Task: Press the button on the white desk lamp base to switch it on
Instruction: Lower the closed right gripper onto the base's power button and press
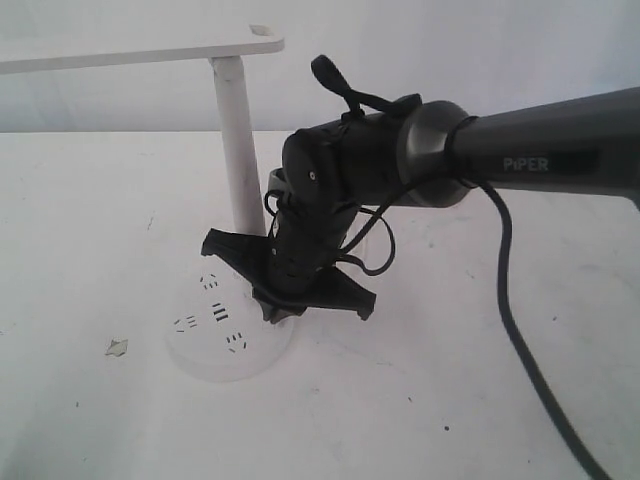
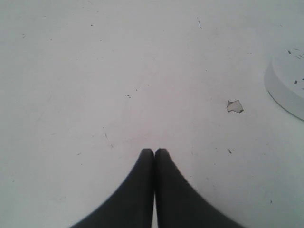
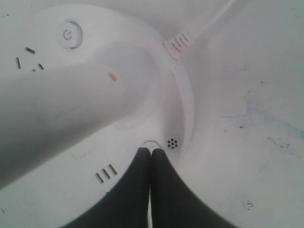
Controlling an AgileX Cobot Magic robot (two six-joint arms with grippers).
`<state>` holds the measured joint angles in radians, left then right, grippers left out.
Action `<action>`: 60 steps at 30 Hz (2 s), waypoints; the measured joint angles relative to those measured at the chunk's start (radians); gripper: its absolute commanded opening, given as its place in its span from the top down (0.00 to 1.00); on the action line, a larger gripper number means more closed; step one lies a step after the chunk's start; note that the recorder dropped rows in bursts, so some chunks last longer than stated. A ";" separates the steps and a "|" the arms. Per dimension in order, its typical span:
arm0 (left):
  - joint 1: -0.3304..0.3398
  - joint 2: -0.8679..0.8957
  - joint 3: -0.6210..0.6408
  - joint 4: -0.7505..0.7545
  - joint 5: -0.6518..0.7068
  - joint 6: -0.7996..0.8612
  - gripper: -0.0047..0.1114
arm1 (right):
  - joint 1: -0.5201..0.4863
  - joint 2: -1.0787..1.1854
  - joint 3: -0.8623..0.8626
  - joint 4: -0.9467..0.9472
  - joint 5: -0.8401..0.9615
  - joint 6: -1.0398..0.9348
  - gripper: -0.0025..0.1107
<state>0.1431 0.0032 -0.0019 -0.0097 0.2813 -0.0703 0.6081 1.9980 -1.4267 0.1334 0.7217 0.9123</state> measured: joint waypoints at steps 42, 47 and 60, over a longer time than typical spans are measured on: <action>0.000 0.000 0.000 0.000 0.000 0.000 0.96 | 0.000 0.018 0.000 0.006 -0.056 0.019 0.98; 0.000 0.000 0.000 0.000 0.000 0.000 0.96 | 0.000 0.018 0.000 0.007 -0.056 0.019 0.98; 0.000 0.000 0.000 0.000 0.000 0.000 0.96 | 0.000 0.018 0.002 0.012 -0.073 0.019 0.98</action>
<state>0.1431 0.0032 -0.0019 -0.0097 0.2813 -0.0703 0.6081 2.0160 -1.4249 0.1449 0.6485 0.9310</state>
